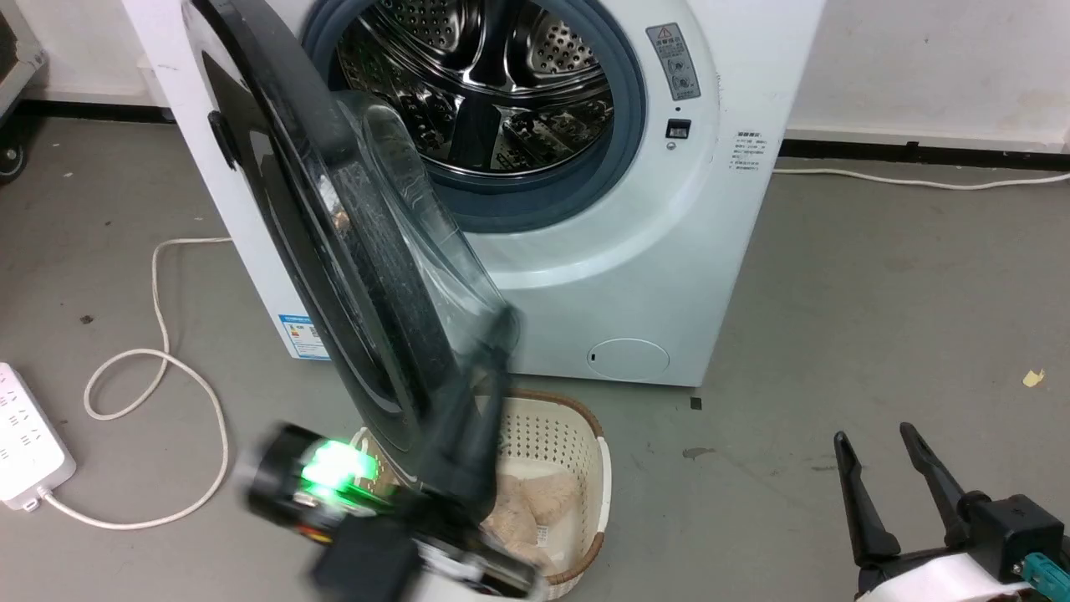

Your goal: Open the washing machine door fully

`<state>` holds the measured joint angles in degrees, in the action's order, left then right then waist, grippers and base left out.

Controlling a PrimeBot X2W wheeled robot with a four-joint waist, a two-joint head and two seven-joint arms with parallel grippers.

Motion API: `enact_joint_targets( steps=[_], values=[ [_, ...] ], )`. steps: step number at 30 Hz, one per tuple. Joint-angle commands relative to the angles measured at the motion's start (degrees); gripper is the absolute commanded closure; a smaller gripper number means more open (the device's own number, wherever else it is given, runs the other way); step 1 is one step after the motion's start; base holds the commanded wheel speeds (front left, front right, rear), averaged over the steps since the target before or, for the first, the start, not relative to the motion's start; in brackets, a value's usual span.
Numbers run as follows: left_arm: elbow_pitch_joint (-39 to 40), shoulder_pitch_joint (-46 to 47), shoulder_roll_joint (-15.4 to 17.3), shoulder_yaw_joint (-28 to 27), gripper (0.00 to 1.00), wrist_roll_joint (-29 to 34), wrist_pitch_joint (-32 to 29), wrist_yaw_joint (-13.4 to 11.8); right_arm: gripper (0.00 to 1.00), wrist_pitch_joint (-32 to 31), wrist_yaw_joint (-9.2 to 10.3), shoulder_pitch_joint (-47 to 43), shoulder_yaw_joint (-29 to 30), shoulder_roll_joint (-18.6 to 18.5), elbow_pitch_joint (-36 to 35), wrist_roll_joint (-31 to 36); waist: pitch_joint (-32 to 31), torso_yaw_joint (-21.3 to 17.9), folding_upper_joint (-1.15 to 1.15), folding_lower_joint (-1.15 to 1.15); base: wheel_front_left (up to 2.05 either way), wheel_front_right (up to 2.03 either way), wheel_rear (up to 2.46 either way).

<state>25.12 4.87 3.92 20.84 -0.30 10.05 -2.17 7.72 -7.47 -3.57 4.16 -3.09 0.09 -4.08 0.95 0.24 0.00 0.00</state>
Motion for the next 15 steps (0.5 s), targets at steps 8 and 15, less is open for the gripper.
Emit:
enact_joint_targets(
  steps=[8,15],
  values=[
    [-15.0,-3.8,-0.8,4.7,1.0,-6.1,-1.2,-0.7,0.0,0.8,-0.02,0.5,-0.3,0.2,0.5,0.3,1.1,-0.2,0.0,0.0,0.0,0.0,0.0],
    [-26.0,-2.6,-0.8,2.9,1.0,-9.8,-1.3,-1.3,0.0,0.7,-0.02,0.8,-0.5,0.2,0.7,0.7,2.6,0.2,0.0,0.0,0.0,0.0,0.0]
  ],
)
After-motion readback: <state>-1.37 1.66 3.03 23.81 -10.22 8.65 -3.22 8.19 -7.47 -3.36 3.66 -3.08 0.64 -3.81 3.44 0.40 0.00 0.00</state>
